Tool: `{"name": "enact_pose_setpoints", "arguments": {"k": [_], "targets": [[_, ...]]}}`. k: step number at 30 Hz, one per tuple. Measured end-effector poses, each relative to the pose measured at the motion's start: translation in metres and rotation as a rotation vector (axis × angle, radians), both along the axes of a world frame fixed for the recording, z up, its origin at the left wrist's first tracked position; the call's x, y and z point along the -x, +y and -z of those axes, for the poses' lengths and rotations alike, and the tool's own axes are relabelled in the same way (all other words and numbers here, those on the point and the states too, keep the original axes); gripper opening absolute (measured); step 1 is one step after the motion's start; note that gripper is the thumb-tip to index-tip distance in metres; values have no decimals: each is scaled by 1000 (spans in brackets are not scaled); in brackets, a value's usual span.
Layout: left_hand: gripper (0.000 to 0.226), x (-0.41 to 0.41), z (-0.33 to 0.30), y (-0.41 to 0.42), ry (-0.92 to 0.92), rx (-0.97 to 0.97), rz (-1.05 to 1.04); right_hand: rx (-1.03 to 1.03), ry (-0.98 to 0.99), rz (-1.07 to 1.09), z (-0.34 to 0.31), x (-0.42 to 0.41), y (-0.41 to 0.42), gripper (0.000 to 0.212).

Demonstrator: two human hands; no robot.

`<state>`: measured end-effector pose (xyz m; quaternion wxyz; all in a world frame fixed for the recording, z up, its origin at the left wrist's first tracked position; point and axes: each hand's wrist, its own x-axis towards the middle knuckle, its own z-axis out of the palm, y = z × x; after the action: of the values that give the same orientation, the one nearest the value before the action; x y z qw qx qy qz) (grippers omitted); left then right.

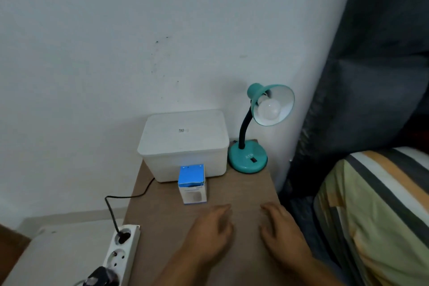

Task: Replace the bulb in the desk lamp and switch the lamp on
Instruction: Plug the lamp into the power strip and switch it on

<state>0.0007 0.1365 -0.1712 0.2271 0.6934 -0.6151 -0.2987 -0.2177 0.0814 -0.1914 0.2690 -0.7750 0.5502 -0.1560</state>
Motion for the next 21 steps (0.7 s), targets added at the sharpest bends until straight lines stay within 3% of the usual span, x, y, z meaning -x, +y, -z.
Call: {"name": "enact_pose_setpoints", "arguments": {"k": [8, 21], "targets": [[65, 17, 13, -65, -137, 107, 46, 16, 35, 15, 17, 0, -47, 57], [86, 23, 47, -133, -248, 191, 173, 194, -111, 38, 25, -21, -137, 57]]}}
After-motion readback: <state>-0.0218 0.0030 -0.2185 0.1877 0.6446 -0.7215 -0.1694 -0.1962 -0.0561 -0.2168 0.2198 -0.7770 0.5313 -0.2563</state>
